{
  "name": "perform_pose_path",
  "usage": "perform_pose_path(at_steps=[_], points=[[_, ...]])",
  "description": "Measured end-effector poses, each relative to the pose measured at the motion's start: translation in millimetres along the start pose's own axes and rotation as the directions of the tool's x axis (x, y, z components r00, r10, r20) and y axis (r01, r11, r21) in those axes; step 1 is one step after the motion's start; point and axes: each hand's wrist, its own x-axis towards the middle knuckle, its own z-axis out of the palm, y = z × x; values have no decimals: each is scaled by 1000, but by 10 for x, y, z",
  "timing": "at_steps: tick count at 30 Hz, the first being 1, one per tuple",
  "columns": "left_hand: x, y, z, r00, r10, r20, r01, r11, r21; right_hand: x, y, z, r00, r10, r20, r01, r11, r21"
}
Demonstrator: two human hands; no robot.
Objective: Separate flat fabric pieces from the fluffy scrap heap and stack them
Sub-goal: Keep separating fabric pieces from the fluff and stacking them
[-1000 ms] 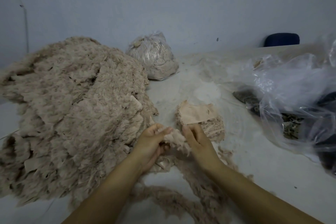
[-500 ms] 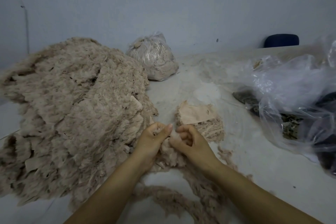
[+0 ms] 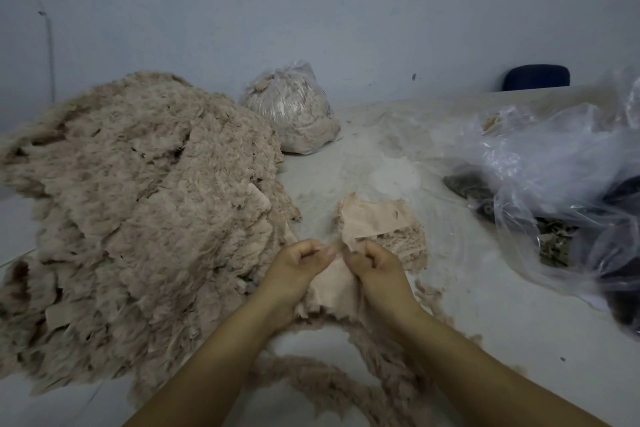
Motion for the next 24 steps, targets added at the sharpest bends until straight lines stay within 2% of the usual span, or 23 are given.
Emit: perform_pose_path(at_steps=[2,4,6,7,10,12,14,16,17,18,20,22,24], points=[[0,14,-10,999,11,-36,-7,995,103,16,4,-11,995,-19,-96,18,1000,-6],[30,9,-90,995,73,-67,-48,945,323,3,-1,-13,987,-76,-141,70,996,-48],[80,-13,-191,980,188,-66,-113,796,594,-18,-6,-4,981,-122,-152,111,991,-78],[108,-23,-247,970,237,-61,-133,723,678,-24,-23,3,978,-136,-157,123,988,-89],[189,5,-451,946,314,-83,-97,518,850,18,-103,-37,966,-156,-208,140,986,-90],[217,58,-580,922,371,-110,-77,454,888,83,-168,-110,968,-143,-205,131,989,-72],[229,123,-591,910,395,-128,-109,524,845,123,-229,-158,989,-100,-108,91,992,-86],[208,205,-480,951,303,-55,-199,741,642,165,-270,-167,997,-62,47,68,990,-121],[183,247,-396,976,217,34,-204,835,511,179,-305,-155,991,-42,128,59,989,-134],[172,273,-318,982,141,125,-183,872,455,188,-339,-133,980,-23,199,50,990,-129],[175,281,-169,968,65,241,-177,861,477,206,-404,-97,971,-10,237,39,992,-121],[199,280,-57,982,125,145,-175,890,420,225,-419,-99,988,17,155,-10,999,-50],[224,294,8,992,122,-42,-115,984,138,195,-381,-144,973,80,217,-112,984,141]])
